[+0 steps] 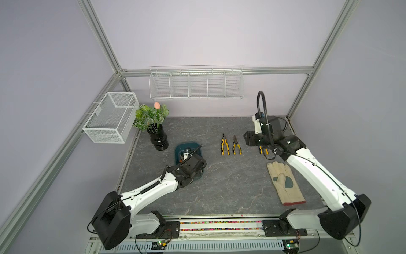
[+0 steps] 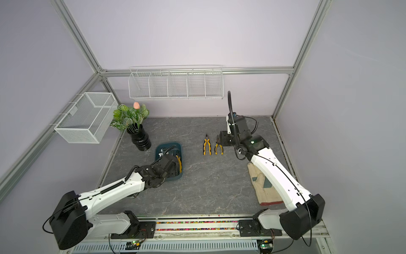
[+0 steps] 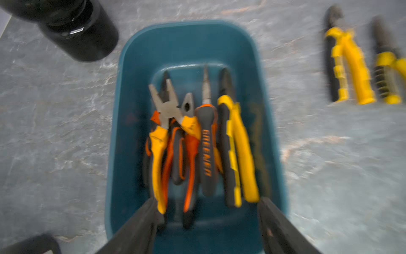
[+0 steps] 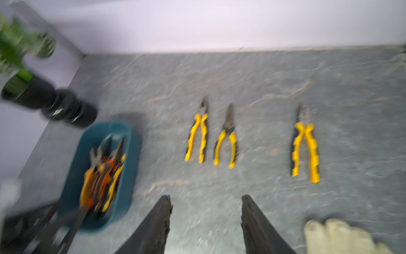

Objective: Take the pliers out of the storage box
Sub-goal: Pick up the pliers from the storage box.

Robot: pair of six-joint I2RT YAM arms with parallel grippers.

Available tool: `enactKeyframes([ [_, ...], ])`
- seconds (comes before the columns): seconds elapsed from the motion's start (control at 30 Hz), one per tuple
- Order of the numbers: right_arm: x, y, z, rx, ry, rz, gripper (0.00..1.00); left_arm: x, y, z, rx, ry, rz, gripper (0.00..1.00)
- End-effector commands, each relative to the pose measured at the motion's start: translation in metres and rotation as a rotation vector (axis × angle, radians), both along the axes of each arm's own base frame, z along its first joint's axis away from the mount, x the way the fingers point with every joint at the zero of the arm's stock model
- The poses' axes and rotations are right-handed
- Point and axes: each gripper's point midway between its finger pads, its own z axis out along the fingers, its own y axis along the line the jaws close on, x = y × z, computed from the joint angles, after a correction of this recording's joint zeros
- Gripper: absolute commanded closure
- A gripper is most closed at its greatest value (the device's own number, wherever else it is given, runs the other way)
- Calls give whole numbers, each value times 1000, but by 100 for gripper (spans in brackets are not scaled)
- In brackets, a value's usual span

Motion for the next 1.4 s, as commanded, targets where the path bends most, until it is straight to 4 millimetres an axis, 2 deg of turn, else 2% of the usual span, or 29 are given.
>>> enactKeyframes([
  [0.0,-32,4,-48,-34,115,16,46,17,1,0,1,25,33,34],
  [0.1,-57,1,-67,-6,149,17,46,26,8,-16,30,83,62,41],
  [0.17,-68,-2,-76,20,160,13,46,28,5,-26,34,102,57,43],
  [0.33,-84,-10,-94,27,185,3,46,27,1,-45,50,158,50,43],
  [0.43,-87,-12,-94,31,182,4,46,28,0,-52,65,176,50,44],
  [0.47,-92,-16,-104,15,203,2,46,28,0,-52,66,176,52,49],
  [0.53,-95,-18,-106,14,203,1,46,29,1,-53,74,174,57,66],
  [0.6,-96,-19,-108,15,203,1,46,30,3,-52,83,168,62,73],
  [0.67,-98,-19,-110,16,209,3,46,31,4,-49,92,159,65,79],
  [0.7,-98,-19,-112,16,211,3,46,32,4,-48,94,157,63,86],
  [0.73,-98,-19,-114,16,215,2,46,32,4,-47,95,155,61,100],
  [0.9,-101,-16,-122,19,232,6,46,33,5,-28,83,118,47,100],
  [1.0,-102,-13,-128,20,245,13,46,34,12,-7,97,69,51,100],
  [1.17,-105,-4,-137,20,267,34,46,33,24,18,147,32,54,100],
  [1.37,-107,10,-144,24,287,71,46,26,30,41,116,-17,51,100],
])
